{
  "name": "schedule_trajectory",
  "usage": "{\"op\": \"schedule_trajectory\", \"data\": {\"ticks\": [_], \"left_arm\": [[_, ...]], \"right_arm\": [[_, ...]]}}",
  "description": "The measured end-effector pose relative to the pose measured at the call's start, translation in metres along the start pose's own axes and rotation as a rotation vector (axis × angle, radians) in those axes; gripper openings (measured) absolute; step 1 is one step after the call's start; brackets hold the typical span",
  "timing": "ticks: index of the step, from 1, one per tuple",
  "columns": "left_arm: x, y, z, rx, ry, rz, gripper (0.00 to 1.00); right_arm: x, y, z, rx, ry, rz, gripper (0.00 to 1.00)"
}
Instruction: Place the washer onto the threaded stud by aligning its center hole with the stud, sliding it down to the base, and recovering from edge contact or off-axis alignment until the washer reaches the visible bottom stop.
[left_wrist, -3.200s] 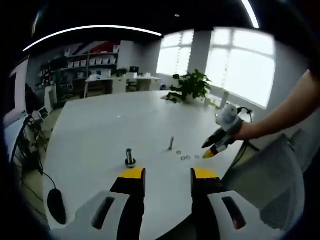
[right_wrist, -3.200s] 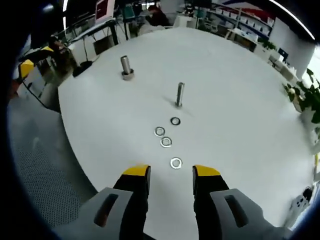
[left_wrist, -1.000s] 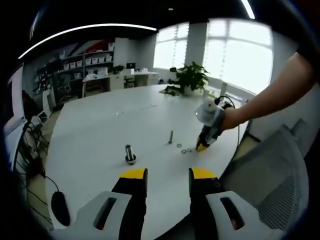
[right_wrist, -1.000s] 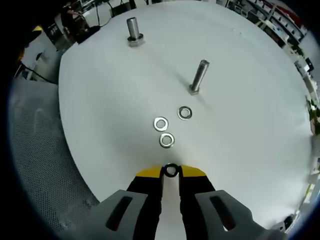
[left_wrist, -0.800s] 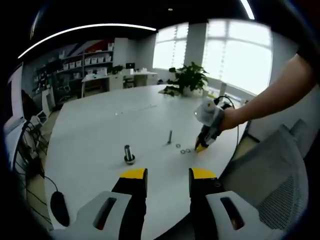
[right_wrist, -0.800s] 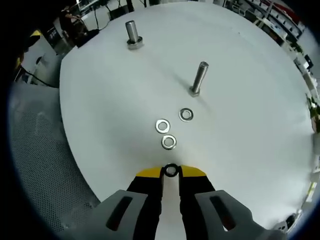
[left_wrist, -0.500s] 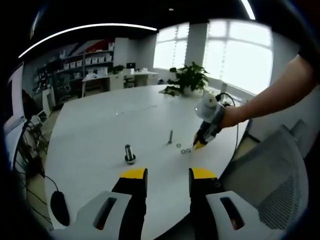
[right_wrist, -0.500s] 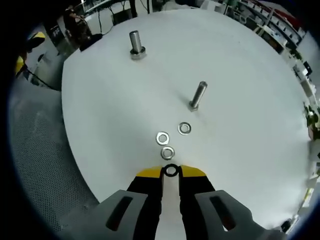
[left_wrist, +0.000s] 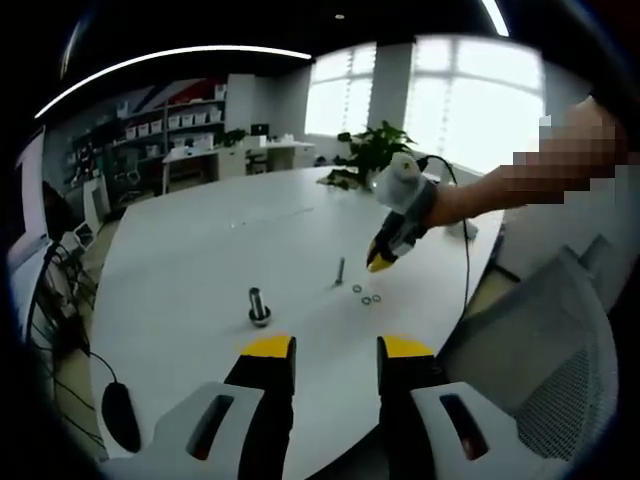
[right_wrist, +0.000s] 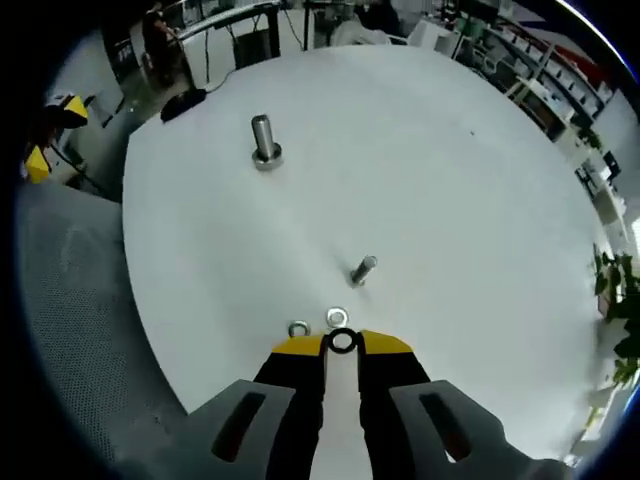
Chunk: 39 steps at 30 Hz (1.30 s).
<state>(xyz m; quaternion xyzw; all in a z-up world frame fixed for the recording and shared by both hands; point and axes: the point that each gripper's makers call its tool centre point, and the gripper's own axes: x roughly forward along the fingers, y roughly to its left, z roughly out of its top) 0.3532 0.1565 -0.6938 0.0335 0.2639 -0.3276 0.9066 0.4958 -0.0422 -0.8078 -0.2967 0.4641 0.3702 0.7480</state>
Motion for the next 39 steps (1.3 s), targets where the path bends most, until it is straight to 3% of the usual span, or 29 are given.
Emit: {"op": "schedule_trajectory", "data": {"ticks": [16,39], "left_arm": [[0.000,0.000,-0.002,-0.008,0.007,-0.003,0.30],[0.001,0.001,-0.005,-0.026,0.018,-0.009,0.29]], "right_arm": [[0.004,-0.009,0.043,-0.086,-0.033,-0.017,0.13],[0.024,-0.013,0.040,-0.106,0.027,0.012,0.13]]}}
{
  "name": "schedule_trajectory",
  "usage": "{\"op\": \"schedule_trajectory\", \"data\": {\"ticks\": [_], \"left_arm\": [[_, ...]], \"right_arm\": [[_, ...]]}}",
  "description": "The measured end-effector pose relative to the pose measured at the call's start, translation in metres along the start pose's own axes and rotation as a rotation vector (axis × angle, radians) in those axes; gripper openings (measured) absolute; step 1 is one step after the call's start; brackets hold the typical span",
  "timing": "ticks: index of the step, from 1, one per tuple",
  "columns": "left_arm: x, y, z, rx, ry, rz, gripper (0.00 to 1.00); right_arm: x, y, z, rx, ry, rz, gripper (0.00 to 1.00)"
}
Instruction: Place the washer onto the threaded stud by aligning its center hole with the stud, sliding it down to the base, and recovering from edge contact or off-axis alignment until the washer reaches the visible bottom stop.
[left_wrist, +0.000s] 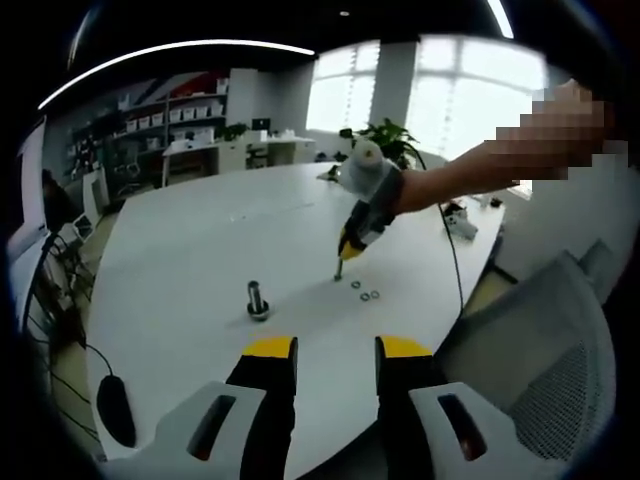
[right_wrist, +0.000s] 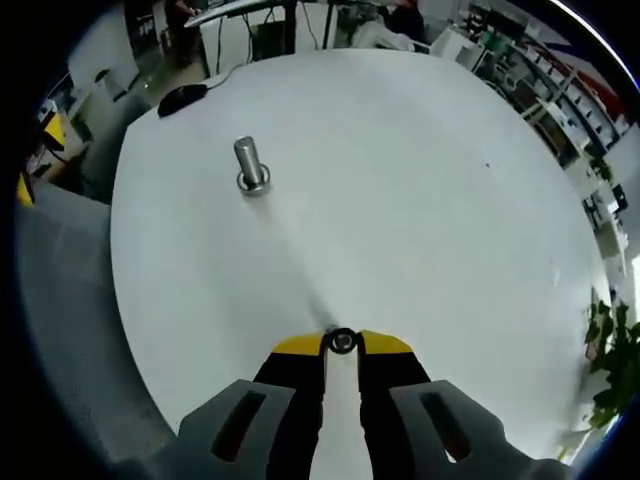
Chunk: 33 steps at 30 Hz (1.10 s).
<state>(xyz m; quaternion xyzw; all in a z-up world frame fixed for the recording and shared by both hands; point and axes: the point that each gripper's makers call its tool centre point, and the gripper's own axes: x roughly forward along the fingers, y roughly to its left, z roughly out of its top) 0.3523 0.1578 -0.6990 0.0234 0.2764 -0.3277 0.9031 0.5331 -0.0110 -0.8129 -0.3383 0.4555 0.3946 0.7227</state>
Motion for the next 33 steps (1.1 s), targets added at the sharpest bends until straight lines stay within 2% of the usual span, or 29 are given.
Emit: {"op": "schedule_trajectory", "data": {"ticks": [9,11,12,15,25,33], "left_arm": [[0.001,0.000,-0.003,-0.008,0.010,0.002,0.29],[0.001,0.001,-0.003,-0.009,0.010,0.003,0.29],[0.001,0.001,-0.003,-0.010,0.011,0.004,0.29],[0.001,0.002,-0.004,-0.015,0.015,0.006,0.29],[0.001,0.003,-0.005,-0.023,0.018,0.007,0.29],[0.001,0.002,-0.006,-0.022,0.024,0.005,0.29]], "right_arm": [[0.019,0.001,-0.004,-0.004,0.035,0.026,0.13],[0.022,0.003,-0.003,-0.019,0.031,0.046,0.09],[0.024,0.000,-0.003,-0.010,0.033,0.023,0.09],[0.026,0.002,0.000,0.016,0.025,0.046,0.09],[0.034,0.005,-0.010,0.012,0.046,0.050,0.09],[0.033,0.001,-0.012,0.033,0.038,0.048,0.13]]}}
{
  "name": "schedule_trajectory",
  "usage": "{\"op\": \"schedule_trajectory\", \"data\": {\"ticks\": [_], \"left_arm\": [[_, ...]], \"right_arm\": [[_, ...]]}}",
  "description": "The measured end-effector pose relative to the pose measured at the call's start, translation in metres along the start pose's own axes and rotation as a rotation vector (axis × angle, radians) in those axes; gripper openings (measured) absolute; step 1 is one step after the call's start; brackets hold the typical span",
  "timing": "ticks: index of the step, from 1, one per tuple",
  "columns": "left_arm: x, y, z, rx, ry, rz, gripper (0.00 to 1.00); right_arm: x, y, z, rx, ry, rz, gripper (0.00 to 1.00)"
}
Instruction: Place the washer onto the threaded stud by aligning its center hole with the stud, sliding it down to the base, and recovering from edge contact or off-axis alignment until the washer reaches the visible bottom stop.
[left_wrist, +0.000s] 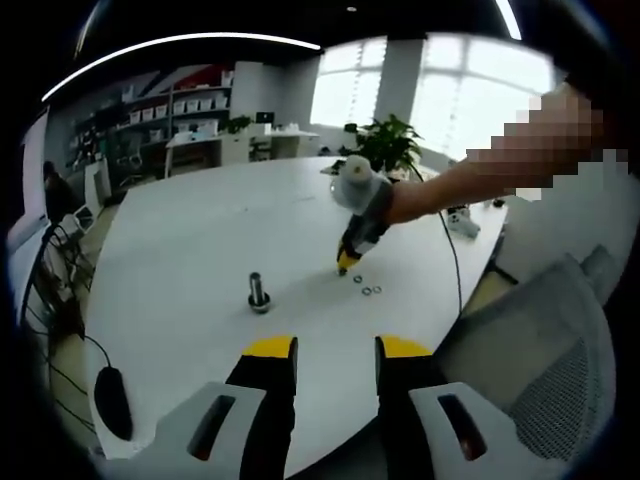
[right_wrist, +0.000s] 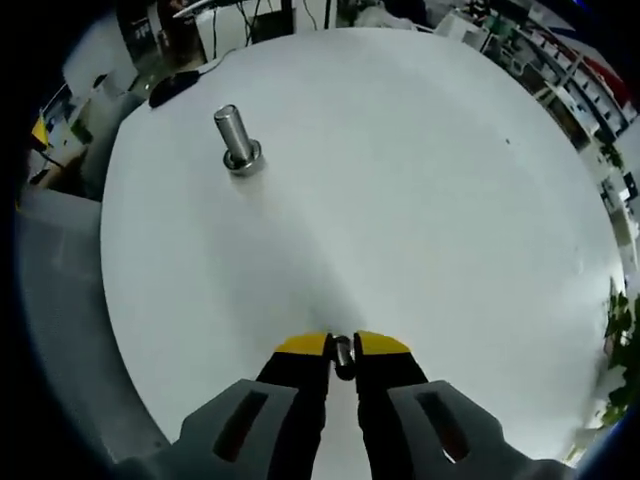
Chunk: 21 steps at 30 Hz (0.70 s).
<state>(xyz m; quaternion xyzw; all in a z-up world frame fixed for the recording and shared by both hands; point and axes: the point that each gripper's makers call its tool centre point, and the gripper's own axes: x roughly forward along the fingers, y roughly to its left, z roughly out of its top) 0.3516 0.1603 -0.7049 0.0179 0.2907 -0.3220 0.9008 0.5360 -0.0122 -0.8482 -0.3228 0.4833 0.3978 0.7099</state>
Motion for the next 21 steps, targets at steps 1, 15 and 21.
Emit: {"op": "schedule_trajectory", "data": {"ticks": [1,15,21], "left_arm": [[0.000,0.000,0.000,0.000,0.000,0.000,0.29],[0.001,-0.002,-0.001,0.011,0.005,-0.006,0.29],[0.000,-0.002,-0.001,0.017,0.005,-0.004,0.29]], "right_arm": [[-0.001,-0.001,0.000,0.004,-0.002,-0.002,0.13],[-0.015,-0.003,-0.012,0.039,-0.009,-0.016,0.20],[-0.014,0.001,-0.021,0.055,-0.007,-0.011,0.21]]}}
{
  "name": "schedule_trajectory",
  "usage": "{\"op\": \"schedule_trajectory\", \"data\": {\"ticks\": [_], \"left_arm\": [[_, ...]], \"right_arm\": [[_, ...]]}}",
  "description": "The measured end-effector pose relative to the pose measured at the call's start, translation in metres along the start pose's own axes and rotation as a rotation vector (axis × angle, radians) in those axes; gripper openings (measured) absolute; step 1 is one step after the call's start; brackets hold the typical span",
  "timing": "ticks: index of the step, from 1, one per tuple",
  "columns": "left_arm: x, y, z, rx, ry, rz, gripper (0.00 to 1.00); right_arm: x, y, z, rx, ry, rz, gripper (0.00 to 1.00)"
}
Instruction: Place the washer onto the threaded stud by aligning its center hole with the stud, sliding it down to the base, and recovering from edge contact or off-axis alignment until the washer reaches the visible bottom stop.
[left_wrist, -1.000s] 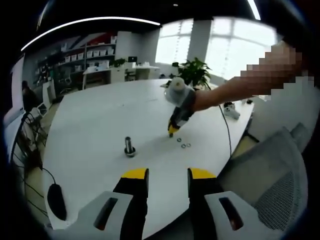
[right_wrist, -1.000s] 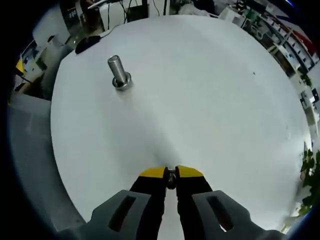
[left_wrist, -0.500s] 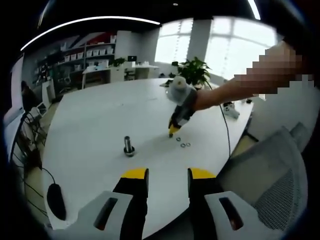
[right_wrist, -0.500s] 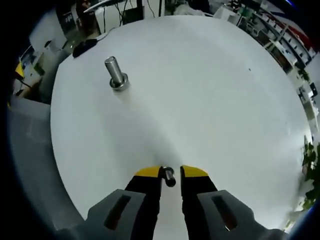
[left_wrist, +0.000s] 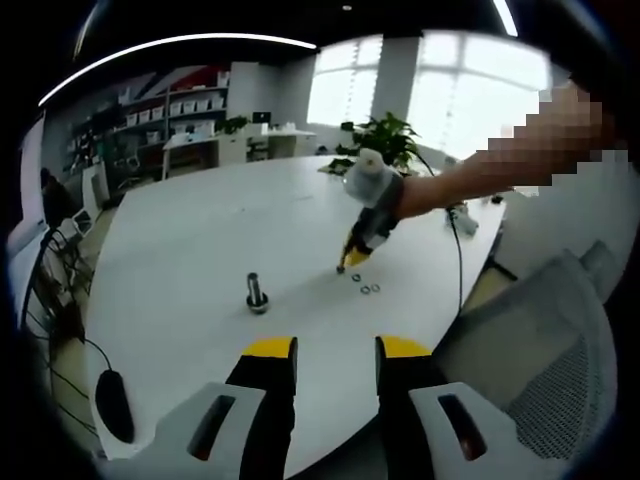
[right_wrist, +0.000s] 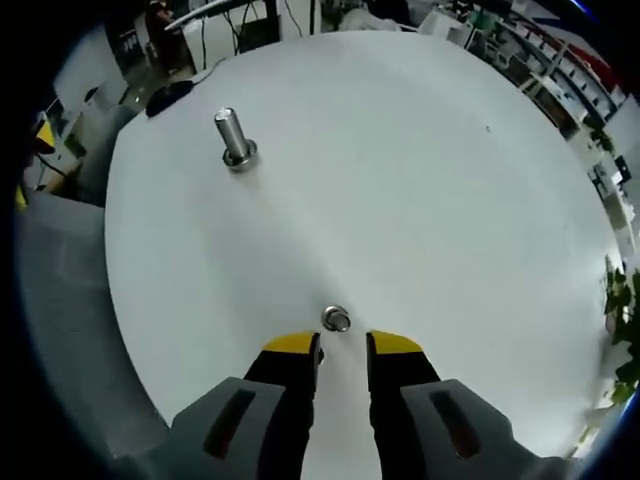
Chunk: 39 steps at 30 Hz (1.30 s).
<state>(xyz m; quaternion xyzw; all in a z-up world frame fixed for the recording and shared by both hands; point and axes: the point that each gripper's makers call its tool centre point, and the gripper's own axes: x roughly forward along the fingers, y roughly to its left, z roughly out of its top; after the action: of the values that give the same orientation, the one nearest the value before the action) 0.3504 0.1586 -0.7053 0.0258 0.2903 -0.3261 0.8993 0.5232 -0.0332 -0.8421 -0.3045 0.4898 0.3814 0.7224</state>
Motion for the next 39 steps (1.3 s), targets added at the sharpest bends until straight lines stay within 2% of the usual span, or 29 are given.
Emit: {"op": "schedule_trajectory", "data": {"ticks": [13,21,28,31,39], "left_arm": [[0.000,0.001,-0.001,0.002,0.004,0.007,0.30],[0.000,0.001,-0.001,0.003,0.008,0.007,0.30],[0.000,0.002,0.000,-0.007,0.002,0.007,0.30],[0.000,0.002,-0.001,-0.008,0.003,0.007,0.30],[0.000,0.003,-0.002,-0.015,0.004,0.010,0.30]], "right_arm": [[0.011,0.017,-0.022,0.006,0.041,0.042,0.25],[0.015,0.019,-0.024,-0.007,0.057,0.043,0.25],[0.018,0.024,-0.024,-0.067,0.065,0.060,0.21],[0.018,0.022,-0.023,-0.035,0.068,0.072,0.20],[0.019,0.022,-0.023,-0.054,0.066,0.064,0.16]]}}
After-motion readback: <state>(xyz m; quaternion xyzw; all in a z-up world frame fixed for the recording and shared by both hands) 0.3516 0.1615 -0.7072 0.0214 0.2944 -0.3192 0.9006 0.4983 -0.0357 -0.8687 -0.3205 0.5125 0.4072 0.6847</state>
